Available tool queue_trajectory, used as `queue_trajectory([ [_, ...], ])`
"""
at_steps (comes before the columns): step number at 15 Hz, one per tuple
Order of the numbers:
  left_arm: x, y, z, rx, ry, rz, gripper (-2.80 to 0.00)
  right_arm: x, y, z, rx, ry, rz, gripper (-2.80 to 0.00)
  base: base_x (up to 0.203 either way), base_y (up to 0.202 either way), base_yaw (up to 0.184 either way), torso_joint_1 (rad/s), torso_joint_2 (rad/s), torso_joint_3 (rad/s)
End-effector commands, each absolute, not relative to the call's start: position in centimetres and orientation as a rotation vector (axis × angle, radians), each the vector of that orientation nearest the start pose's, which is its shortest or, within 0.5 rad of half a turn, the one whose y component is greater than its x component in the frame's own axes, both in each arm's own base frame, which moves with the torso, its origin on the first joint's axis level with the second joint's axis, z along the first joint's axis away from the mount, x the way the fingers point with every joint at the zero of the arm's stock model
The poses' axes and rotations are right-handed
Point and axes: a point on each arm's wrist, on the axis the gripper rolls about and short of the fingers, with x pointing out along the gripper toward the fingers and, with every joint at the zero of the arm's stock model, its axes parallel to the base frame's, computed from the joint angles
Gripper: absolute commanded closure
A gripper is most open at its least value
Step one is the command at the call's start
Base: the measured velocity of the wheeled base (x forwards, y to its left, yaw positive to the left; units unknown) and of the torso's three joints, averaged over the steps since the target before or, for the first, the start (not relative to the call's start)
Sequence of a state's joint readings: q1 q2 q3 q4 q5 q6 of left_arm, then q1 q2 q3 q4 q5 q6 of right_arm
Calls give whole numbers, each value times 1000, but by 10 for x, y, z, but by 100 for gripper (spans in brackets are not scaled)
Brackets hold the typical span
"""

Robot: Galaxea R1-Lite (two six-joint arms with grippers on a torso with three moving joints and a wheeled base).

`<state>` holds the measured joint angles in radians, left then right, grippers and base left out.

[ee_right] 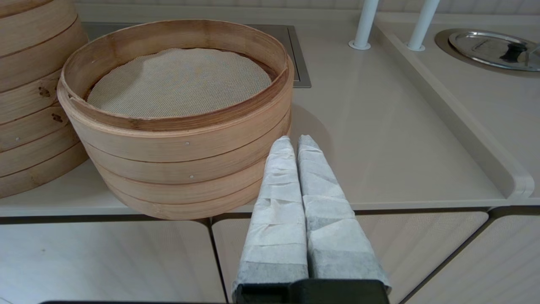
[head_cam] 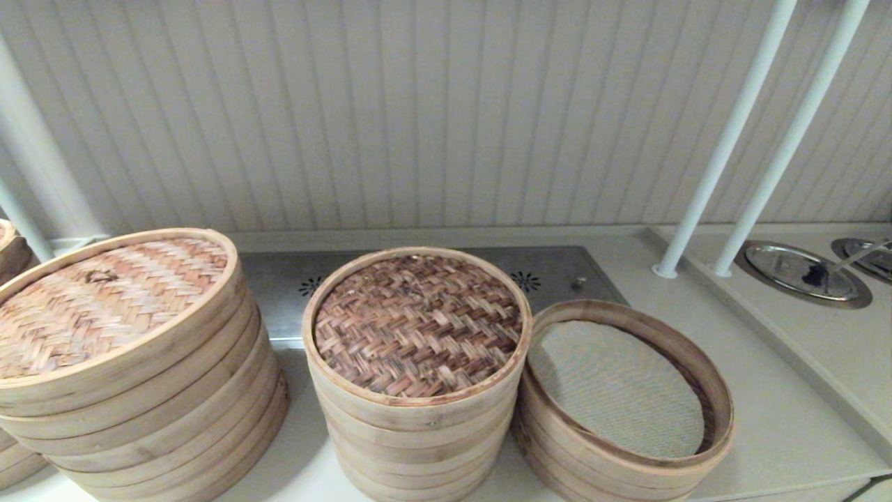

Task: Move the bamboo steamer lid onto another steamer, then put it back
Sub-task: Pick up the steamer

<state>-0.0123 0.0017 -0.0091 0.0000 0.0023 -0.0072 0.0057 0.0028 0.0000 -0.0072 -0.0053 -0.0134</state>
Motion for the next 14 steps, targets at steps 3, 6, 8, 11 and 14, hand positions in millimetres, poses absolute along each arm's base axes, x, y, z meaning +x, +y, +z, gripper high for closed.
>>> queue_trajectory([
  [3,-23,0,78,-9,-8,-9,0,-24,0,80,-20,-5,5,0,0,0,0,0,0,0],
  [6,-23,0,78,-9,-8,-9,0,-41,0,114,-20,-18,16,0,0,0,0,0,0,0],
  [8,-23,0,78,-8,-8,-11,0,-47,1,140,-20,6,40,0,0,0,0,0,0,0],
  [11,-23,0,78,-8,-8,-9,0,-24,1,186,-15,119,63,0,0,0,0,0,0,0],
  [14,-23,0,78,-9,-8,-9,0,17,3,239,10,186,149,0,0,0,0,0,0,0],
])
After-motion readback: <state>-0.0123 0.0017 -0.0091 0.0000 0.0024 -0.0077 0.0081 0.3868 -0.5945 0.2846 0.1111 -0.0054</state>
